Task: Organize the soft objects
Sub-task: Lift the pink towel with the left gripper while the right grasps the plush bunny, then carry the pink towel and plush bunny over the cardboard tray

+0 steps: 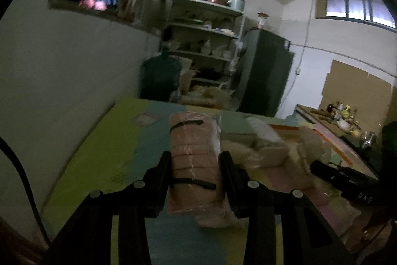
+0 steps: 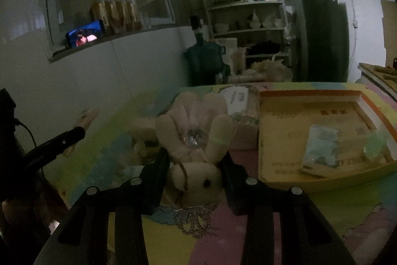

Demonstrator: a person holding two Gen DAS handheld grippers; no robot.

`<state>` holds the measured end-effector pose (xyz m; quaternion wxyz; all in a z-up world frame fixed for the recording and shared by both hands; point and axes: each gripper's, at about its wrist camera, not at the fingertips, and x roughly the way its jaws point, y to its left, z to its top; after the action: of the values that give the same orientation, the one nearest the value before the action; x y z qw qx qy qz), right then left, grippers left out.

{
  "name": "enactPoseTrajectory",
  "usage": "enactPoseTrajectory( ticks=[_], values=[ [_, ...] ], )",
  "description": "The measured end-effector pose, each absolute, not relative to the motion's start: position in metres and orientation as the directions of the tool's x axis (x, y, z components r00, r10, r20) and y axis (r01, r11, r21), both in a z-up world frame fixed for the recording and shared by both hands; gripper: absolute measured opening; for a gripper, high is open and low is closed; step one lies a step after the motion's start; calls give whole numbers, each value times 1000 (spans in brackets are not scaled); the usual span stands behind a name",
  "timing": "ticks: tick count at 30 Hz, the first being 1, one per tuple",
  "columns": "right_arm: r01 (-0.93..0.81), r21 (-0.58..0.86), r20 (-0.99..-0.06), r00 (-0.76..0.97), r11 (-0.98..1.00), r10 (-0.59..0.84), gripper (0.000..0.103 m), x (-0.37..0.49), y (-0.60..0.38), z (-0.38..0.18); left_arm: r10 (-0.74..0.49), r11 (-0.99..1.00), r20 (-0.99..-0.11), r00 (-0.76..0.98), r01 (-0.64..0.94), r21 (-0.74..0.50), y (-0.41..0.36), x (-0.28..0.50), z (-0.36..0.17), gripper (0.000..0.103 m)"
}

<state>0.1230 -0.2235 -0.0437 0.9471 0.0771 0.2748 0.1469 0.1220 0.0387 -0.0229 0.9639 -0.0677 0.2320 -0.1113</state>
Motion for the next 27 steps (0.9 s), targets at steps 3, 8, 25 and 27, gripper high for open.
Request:
enactPoseTrajectory(
  ticks=[3, 8, 25, 27],
  values=[
    [-233, 225, -478, 820, 946, 316, 42, 116, -232, -36, -283, 956, -407, 868, 224, -187, 15, 119, -12, 40],
    [-213, 240, -454, 838, 947, 303, 42, 106, -256, -27, -336, 941, -393, 856, 284, -185, -21, 123, 0, 40],
    [-106, 267, -414, 885, 958, 214, 42, 95, -345, -12, -447, 892, -405, 798, 431, -135, -133, 147, 19, 40],
    [-91, 273, -410, 889, 958, 201, 42, 96, -356, -11, -451, 889, -406, 795, 438, -130, -142, 149, 19, 40]
  ],
)
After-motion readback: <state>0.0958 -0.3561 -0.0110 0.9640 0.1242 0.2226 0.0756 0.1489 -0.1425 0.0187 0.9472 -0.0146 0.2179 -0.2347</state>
